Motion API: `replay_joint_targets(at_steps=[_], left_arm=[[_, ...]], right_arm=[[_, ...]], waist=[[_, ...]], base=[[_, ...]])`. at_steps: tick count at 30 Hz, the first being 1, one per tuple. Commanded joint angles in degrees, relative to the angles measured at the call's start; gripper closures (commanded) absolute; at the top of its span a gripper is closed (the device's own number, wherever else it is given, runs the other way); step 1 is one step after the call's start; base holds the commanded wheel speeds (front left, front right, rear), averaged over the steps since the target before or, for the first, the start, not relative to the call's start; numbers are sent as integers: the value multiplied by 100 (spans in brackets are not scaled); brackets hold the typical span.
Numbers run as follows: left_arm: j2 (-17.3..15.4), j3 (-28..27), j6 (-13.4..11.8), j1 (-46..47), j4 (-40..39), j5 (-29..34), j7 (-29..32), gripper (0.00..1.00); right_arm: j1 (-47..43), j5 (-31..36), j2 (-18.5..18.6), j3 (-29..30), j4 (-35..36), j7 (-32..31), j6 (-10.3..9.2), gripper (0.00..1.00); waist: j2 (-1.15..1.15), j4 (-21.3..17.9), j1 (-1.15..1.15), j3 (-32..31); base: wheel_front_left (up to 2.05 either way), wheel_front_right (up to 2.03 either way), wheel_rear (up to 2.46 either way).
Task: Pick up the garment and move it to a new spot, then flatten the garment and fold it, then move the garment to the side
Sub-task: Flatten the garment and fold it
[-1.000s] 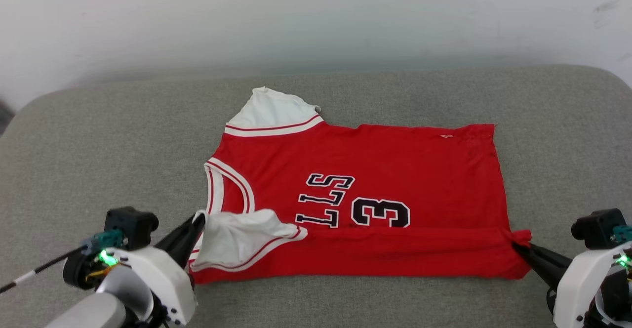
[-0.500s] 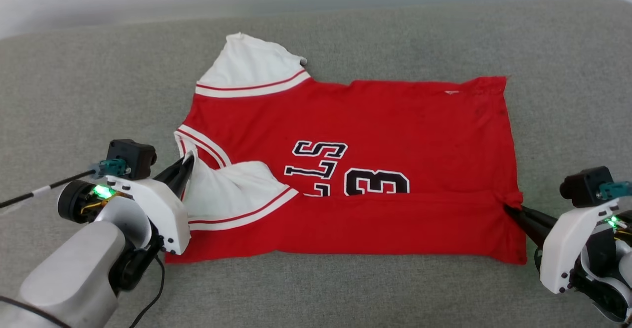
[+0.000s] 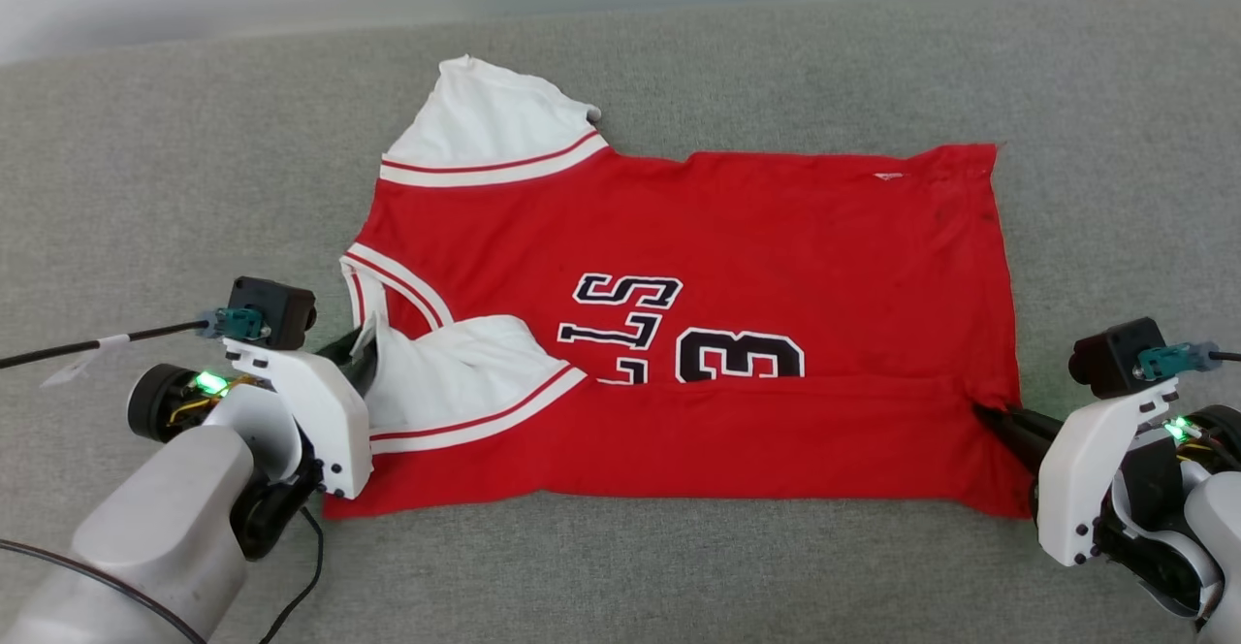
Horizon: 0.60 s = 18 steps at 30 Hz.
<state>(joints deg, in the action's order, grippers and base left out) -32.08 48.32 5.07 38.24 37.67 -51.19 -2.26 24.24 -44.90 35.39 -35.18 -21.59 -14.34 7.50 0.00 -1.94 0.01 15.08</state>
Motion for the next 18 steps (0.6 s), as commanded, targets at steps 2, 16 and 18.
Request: replay_joint_targets(at_steps=[2, 16, 18], left_arm=[[-33, 22, 48, 117, 55, -13, -5, 0], [-796, 182, 113, 676, -947, -95, 1397, 0], [-915, 241, 130, 719, -1159, -262, 1919, 0]], right_arm=[[-24, -43, -23, 29, -7, 87, -2, 0], [-375, 211, 86, 302, 389, 352, -2, 0], [-411, 248, 72, 340, 437, 331, -2, 0]], waist=[[0, 21, -1, -126], [0, 139, -1, -587], [0, 147, -1, -610]], base=[[0, 0, 0], [0, 0, 0], [0, 0, 0]])
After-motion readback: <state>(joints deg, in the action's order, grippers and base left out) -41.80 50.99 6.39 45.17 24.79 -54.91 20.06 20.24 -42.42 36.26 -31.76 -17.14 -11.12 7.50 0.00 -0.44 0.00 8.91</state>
